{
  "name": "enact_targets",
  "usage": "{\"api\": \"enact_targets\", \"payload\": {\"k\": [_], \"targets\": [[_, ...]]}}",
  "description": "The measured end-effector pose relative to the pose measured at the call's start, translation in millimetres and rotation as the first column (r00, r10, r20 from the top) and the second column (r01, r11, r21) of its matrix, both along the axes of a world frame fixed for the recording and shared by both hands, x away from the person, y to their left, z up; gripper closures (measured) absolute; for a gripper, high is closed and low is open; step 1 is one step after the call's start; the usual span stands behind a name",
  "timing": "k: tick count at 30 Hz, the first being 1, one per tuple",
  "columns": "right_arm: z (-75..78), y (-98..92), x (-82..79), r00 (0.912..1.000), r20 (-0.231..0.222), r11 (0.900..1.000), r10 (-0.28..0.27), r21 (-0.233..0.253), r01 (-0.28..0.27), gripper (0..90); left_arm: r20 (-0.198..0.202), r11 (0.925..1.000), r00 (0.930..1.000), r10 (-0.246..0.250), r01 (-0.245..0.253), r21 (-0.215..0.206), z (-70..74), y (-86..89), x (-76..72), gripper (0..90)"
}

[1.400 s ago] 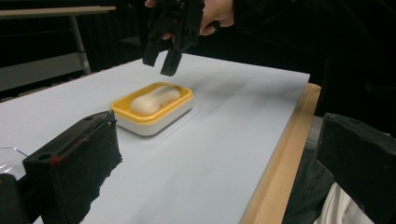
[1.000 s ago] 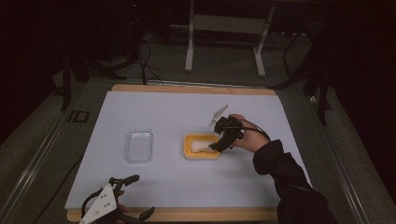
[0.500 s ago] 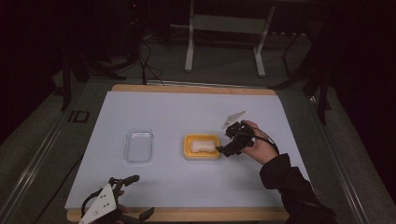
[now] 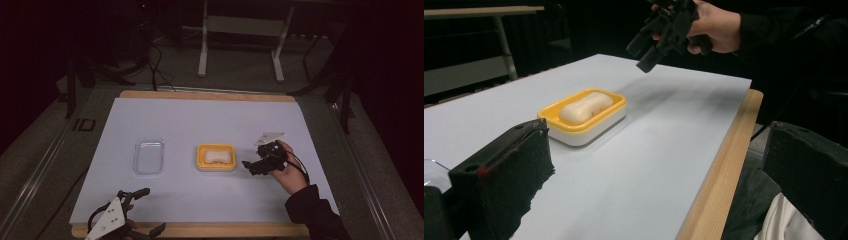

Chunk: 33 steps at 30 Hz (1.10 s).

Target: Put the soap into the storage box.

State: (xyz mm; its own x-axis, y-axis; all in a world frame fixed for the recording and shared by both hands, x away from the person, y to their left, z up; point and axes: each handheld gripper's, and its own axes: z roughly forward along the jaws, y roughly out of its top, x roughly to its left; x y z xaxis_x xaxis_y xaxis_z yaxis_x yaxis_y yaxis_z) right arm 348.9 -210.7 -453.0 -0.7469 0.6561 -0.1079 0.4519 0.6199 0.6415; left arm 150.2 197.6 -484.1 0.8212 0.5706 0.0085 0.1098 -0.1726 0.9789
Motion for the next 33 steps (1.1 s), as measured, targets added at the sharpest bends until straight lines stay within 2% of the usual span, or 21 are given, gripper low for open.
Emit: {"api": "enact_targets", "payload": {"k": [8, 9, 14, 18, 19, 22, 33], "targets": [[-10.5, -9.7, -18.8, 0.9967, -0.005, 0.996, -0.081, 0.025, 0.081, 13.6, -0.003, 1.0000, 1.0000, -0.001, 0.001, 0.004, -0.1, -1.2, 0.9, 0.1], [-11.8, -10.3, -20.5, 0.9962, -0.014, 0.996, -0.086, 0.028, 0.087, 13.6, -0.004, 1.0000, 1.0000, -0.001, 0.001, 0.005, -0.1, -1.2, 0.9, 0.1], [-16.9, -12.2, -28.6, 0.9956, -0.002, 0.995, -0.094, 0.018, 0.094, 13.4, -0.003, 1.0000, 1.0000, -0.001, 0.001, 0.004, 0.0, -1.1, 0.7, 0.1], [-17.0, -16.4, -34.3, 0.9895, -0.005, 0.988, -0.145, 0.061, 0.145, 13.1, -0.003, 0.9999, 1.0000, -0.002, 0.002, 0.011, -0.3, -1.7, 1.0, 0.1], [-17.0, -16.4, -34.3, 0.9895, -0.005, 0.988, -0.145, 0.061, 0.145, 13.1, -0.003, 0.9999, 1.0000, -0.002, 0.002, 0.011, -0.3, -1.7, 1.0, 0.1], [-15.7, -18.6, -39.9, 0.9866, 0.035, 0.985, -0.159, 0.068, 0.157, 13.1, -0.003, 0.9999, 1.0000, -0.004, 0.004, 0.010, -0.3, -1.9, 0.9, 0.0], [-29.3, -27.6, -50.1, 0.9844, 0.003, 0.982, -0.176, 0.065, 0.175, 13.1, -0.001, 0.9999, 1.0000, -0.005, 0.005, 0.013, 0.2, -2.8, 0.7, 0.1]]}}
